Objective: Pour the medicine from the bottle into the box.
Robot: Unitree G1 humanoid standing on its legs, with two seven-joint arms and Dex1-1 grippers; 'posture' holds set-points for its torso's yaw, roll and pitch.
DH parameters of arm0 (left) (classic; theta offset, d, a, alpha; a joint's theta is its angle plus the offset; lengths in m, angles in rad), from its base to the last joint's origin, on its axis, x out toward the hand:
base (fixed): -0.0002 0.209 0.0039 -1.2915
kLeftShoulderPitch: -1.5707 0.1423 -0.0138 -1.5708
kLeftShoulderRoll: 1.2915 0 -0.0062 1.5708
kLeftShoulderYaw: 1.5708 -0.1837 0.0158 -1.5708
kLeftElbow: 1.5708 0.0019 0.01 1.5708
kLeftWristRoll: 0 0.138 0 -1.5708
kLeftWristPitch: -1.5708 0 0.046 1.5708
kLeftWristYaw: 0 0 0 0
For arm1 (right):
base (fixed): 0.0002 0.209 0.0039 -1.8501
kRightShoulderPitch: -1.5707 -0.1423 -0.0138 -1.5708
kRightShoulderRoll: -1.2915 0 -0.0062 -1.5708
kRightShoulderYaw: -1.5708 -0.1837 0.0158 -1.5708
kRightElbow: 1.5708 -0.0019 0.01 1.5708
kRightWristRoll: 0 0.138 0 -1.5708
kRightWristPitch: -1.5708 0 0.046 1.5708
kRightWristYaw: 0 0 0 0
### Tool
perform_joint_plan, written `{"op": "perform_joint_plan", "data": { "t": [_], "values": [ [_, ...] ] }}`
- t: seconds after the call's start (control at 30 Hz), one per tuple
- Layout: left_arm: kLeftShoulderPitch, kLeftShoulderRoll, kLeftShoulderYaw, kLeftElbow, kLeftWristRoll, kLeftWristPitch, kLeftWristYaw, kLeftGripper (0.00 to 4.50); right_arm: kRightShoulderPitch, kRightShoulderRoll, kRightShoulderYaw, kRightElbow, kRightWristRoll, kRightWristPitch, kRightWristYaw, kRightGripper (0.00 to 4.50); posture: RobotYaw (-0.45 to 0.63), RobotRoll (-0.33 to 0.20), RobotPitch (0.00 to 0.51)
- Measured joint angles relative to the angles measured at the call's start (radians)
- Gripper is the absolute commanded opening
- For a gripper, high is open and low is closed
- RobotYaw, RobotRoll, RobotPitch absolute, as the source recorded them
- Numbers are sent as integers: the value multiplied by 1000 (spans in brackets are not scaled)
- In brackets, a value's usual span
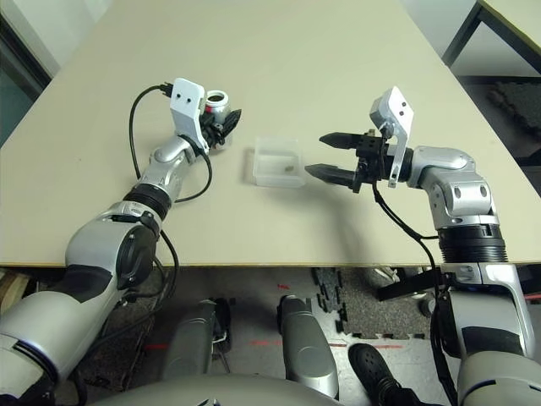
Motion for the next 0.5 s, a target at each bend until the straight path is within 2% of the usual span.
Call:
{"op": "perform_joint_plan", "data": {
  "t": [0.47, 0.5],
  "values": [
    [22, 10, -51, 5, 56, 24, 94, 2640, 17, -12, 0, -31, 1, 18, -3, 4500, -251, 0, 161],
    [22, 10, -51, 5, 56, 25, 95, 2990, 18, -12, 0, -31, 1, 18, -3, 4500, -250, 0, 161]
  ]
}}
